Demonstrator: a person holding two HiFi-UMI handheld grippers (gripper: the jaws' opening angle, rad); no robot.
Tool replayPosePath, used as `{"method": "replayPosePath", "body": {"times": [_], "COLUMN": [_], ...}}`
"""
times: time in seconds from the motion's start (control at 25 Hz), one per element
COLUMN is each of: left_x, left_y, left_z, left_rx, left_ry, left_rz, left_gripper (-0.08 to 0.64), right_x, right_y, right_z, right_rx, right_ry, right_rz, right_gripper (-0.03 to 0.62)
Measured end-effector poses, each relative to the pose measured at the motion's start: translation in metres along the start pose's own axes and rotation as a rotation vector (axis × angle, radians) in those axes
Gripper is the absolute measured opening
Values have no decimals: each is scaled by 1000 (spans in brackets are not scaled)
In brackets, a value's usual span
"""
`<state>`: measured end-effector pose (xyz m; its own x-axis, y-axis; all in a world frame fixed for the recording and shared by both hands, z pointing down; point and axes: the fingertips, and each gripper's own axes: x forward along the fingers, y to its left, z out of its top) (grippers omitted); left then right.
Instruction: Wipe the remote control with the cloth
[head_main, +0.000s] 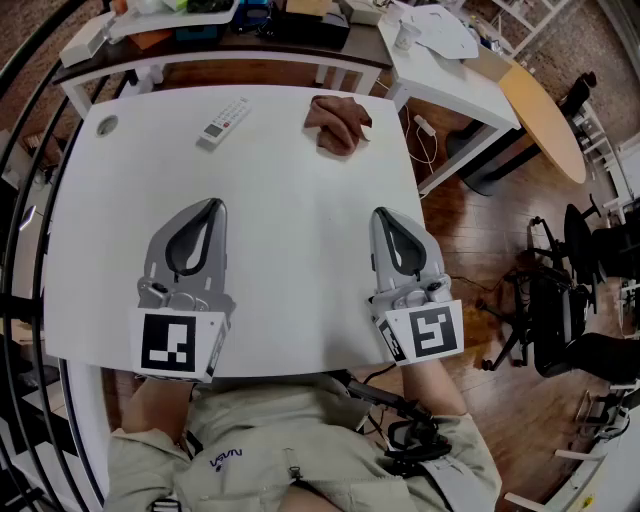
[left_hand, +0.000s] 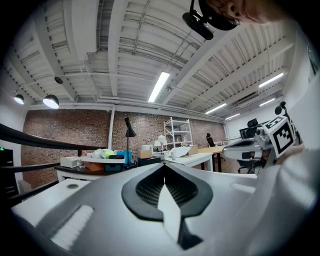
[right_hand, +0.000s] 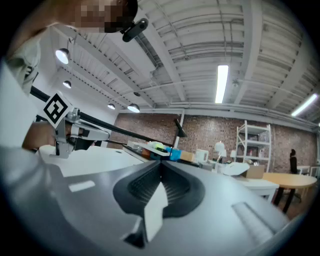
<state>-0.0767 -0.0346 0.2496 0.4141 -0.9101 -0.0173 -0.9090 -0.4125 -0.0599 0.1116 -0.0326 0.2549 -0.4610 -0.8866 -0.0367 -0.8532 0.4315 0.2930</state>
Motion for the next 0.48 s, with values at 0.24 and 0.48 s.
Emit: {"method": "replayPosePath", "body": {"times": [0.24,0.48], "left_x": [34,70], "left_y": [18,43], "left_z": [20,25], "left_rx": [98,93], "left_ry": [-16,27], "left_rz": [-62,-77], "left_gripper": [109,204], "right_x": [27,64], "right_y": [-26,-53], "right_z": [24,41], "right_rx": [-86,-101], "right_ry": [-25,-41], "right_rz": [2,8], "right_gripper": [6,83]}}
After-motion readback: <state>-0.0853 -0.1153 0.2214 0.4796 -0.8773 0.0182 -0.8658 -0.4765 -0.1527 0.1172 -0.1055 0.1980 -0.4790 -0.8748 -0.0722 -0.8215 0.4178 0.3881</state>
